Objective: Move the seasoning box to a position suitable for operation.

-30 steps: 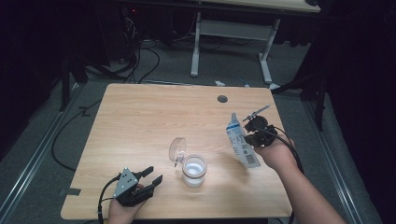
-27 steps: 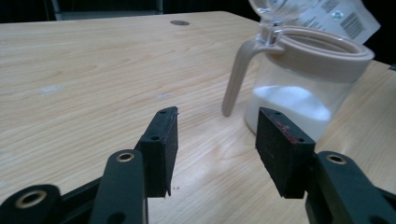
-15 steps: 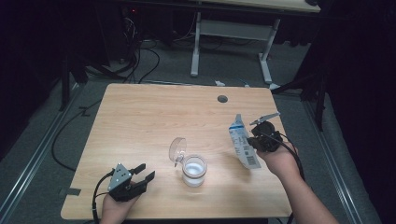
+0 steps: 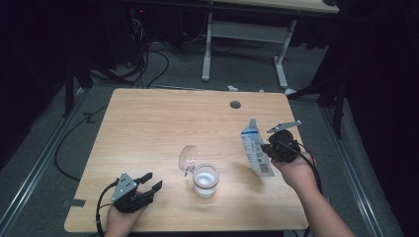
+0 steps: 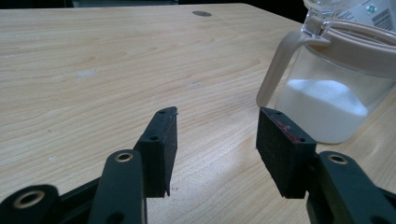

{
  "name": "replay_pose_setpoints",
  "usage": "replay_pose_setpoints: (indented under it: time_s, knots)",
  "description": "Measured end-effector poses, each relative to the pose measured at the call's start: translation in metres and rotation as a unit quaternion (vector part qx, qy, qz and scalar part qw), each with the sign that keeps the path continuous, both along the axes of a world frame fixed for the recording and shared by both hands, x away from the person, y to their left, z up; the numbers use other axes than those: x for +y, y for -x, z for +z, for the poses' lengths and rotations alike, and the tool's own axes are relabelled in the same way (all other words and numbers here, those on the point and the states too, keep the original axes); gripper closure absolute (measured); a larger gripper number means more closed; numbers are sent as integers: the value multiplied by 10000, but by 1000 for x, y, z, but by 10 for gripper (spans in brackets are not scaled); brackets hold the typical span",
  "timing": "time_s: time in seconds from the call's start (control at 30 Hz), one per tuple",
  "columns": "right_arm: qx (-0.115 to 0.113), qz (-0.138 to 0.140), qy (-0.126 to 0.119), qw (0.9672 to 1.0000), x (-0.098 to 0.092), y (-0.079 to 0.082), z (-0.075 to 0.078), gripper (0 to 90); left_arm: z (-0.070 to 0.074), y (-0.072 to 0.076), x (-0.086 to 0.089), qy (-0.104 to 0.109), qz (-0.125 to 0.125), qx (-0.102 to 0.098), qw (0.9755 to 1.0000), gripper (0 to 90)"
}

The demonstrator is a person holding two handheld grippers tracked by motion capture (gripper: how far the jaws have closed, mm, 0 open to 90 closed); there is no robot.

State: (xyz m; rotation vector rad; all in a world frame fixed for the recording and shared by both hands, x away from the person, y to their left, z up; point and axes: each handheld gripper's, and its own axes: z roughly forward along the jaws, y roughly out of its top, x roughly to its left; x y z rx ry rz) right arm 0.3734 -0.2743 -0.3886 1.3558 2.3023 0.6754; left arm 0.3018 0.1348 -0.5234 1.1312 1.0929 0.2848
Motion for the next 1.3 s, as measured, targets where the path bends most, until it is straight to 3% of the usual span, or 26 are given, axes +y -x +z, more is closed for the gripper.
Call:
replay_pose_setpoints:
  time_s: [0.17,0.37,0.6,0.73,0.9,1.3]
  knots:
    - [-148,-51,-68,9999,-2,4,-5,900,0,0,2,-15,3,-2,10000,486]
    - [-494,-47,-324,9982,-6,13,-7,900,0,-1,3,-19,2,-7,10000,483]
    - [-822,-120,-667,9943,-13,23,-14,900,-2,-2,3,-15,-21,-16,10000,477]
    - [-1055,-122,-732,9916,-16,28,-19,900,-3,-2,2,7,-33,-9,10000,475]
    - [-1351,-214,-954,9860,-24,34,-28,900,-4,-1,2,-43,-65,-13,10000,474]
    - [-1917,-380,-1448,9700,-38,39,-49,900,-4,-2,5,104,30,4,9999,472]
